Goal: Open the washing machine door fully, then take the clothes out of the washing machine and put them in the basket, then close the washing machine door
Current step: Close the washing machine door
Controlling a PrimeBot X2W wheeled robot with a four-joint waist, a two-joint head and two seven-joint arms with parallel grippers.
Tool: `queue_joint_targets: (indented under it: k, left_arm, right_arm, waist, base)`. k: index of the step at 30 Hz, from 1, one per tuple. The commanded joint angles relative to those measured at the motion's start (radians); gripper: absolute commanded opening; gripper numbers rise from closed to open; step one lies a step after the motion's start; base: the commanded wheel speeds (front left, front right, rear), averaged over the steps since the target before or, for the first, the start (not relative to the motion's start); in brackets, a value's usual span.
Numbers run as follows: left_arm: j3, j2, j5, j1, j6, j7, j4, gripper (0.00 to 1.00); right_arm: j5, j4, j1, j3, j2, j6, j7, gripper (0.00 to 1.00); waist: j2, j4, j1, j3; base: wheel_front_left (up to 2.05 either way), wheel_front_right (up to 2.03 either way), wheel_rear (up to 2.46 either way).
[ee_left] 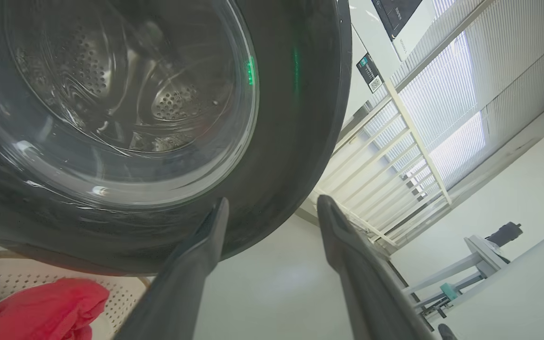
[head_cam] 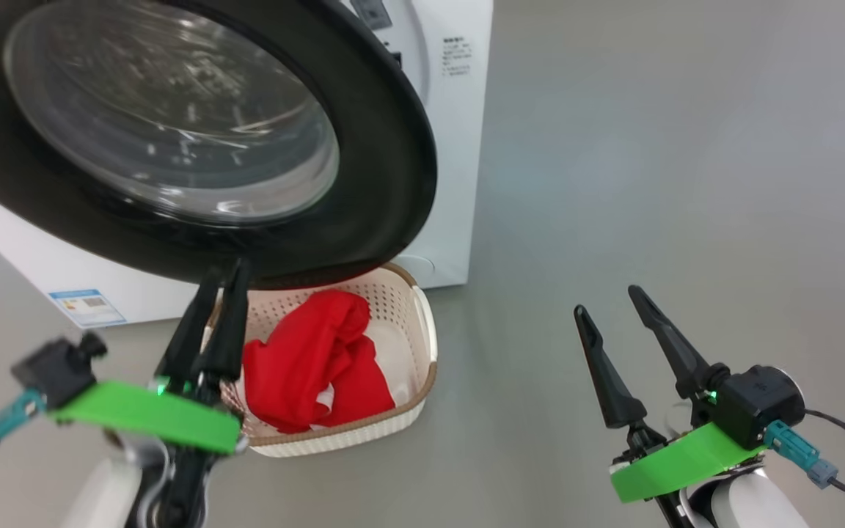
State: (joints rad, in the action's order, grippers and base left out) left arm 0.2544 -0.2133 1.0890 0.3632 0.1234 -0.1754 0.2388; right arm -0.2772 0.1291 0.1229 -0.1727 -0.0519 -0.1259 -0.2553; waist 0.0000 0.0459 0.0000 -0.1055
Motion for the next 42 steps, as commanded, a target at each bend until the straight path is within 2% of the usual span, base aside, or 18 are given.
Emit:
queue_joint_targets:
  k: [1, 6, 7, 11, 16, 20, 27, 42]
  left_arm:
    - [-0.03, -0.033, -0.03, -0.014, -0.006, -0.025, -0.031, 1.0]
    - [-0.042, -0.065, -0.165, -0.098, -0.048, -0.073, -0.061, 1.0]
    - [-0.042, -0.065, -0.165, -0.098, -0.048, -0.073, -0.061, 1.0]
    - [-0.059, -0.08, -0.312, -0.148, -0.097, -0.085, -0.107, 1.0]
    - [-0.124, -0.05, -0.492, -0.21, -0.148, -0.086, -0.211, 1.0]
    - [-0.144, -0.023, -0.593, -0.284, -0.166, -0.086, -0.259, 1.0]
    - [-0.192, 0.01, -0.651, -0.381, -0.179, -0.086, -0.262, 1.0]
    - [-0.208, 0.059, -0.685, -0.412, -0.139, -0.086, -0.236, 1.0]
  right_arm:
    - [0.018, -0.022, 0.005, -0.013, 0.002, -0.005, -0.006, 1.0]
    - [0.033, -0.017, -0.019, 0.015, 0.002, -0.005, -0.006, 1.0]
    - [0.033, -0.017, -0.019, 0.015, 0.002, -0.005, -0.006, 1.0]
    - [0.043, -0.015, -0.042, 0.045, 0.002, -0.005, -0.006, 1.0]
    - [0.056, -0.021, -0.058, 0.076, 0.002, -0.005, -0.006, 1.0]
    - [0.053, -0.024, -0.072, 0.097, 0.002, -0.005, -0.006, 1.0]
    - [0.04, -0.033, -0.095, 0.118, 0.002, -0.005, -0.006, 1.0]
    - [0.033, -0.037, -0.115, 0.128, 0.002, -0.005, -0.006, 1.0]
  waist:
    - [0.0, -0.025, 0.0, 0.034]
    - [0.0, -0.031, 0.0, 0.067]
    - [0.0, -0.031, 0.0, 0.067]
    - [0.0, -0.039, 0.0, 0.081]
    - [0.0, -0.044, 0.0, 0.085]
    - [0.0, -0.042, 0.0, 0.099]
    - [0.0, -0.039, 0.0, 0.119]
    - [0.0, -0.045, 0.0, 0.132]
  base:
    - [0.0, 0.0, 0.0]
    - [0.0, 0.0, 0.0]
    - [0.0, 0.0, 0.0]
    - [0.0, 0.0, 0.0]
    - [0.0, 0.0, 0.0]
    - [0.0, 0.0, 0.0]
    - [0.0, 0.0, 0.0]
    - [0.0, 0.0, 0.0]
